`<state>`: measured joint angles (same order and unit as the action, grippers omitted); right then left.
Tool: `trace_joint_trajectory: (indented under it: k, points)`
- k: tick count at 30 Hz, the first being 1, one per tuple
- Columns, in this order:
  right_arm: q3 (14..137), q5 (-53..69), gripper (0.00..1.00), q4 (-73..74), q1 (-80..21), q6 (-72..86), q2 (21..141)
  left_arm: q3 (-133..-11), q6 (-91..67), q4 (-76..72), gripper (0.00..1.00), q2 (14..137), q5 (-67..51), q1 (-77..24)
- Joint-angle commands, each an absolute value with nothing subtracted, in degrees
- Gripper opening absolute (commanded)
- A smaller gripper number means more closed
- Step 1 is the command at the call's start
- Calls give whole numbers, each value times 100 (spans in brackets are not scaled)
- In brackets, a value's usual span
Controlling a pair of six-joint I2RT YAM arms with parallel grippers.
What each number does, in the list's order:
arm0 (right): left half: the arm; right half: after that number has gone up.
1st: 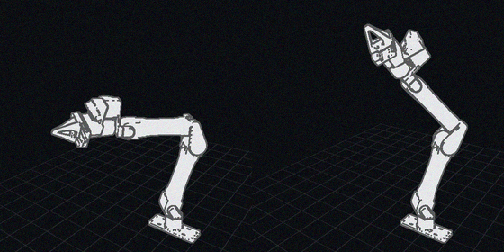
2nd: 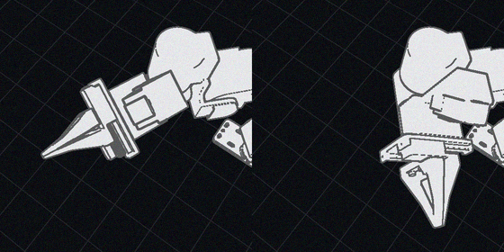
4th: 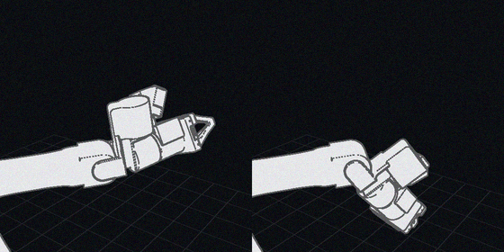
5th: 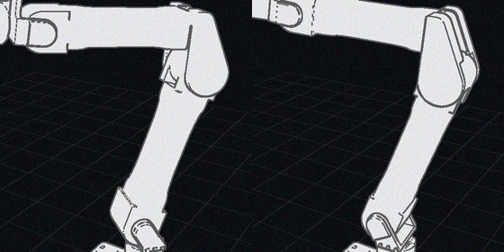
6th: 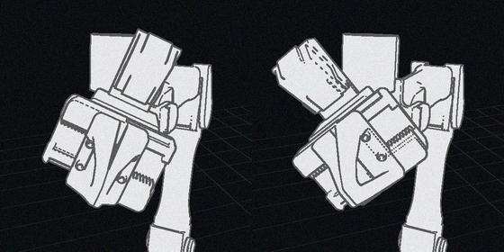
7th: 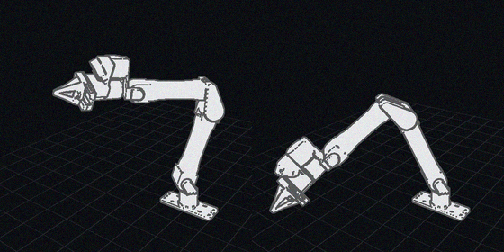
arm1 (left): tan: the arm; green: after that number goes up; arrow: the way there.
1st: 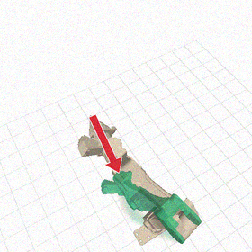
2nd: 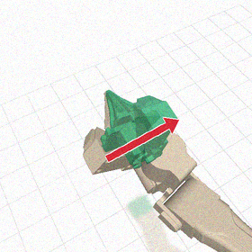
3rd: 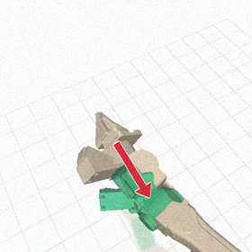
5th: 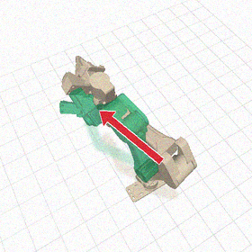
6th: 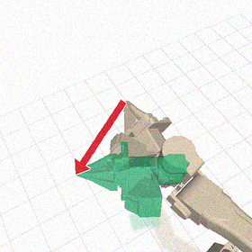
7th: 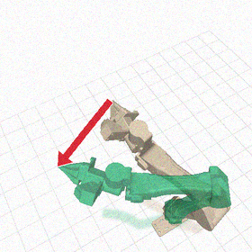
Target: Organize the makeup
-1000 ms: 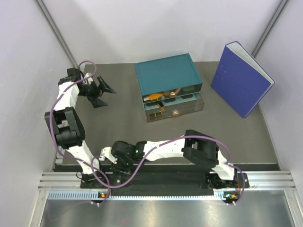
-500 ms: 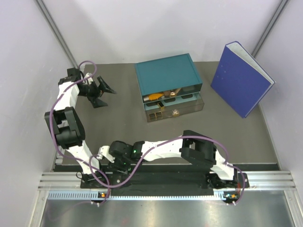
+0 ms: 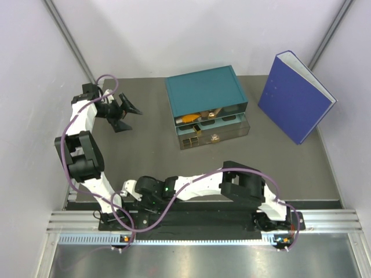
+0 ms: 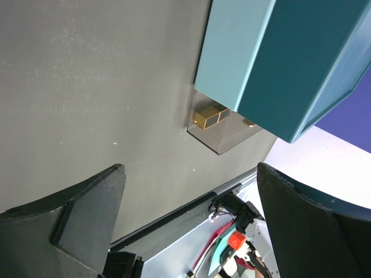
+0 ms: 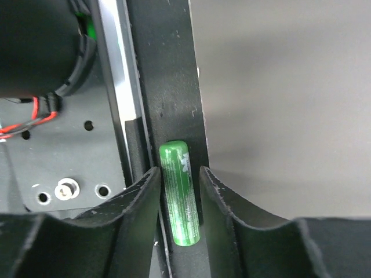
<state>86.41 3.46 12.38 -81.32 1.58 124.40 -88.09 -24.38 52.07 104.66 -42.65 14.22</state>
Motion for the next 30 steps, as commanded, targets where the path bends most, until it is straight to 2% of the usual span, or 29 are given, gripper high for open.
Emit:
trace_joint_trajectory:
  k: [1,17,21,30]
  points:
    - [8236,-799,36,1608,-7980,121,12718,-8991,-2714,4958,99,10310,-4587,1450]
    - [7630,-651,34,2223,-7972,308,12788,-9053,-3437,4254,99,10257,-5071,1450]
    - [7217,-466,23,2355,-7963,369,12683,-9061,-3445,4245,99,10274,-5063,1450]
    - [6636,-44,12,2671,-7858,352,12323,-9000,-3577,4087,99,10327,-5054,1450]
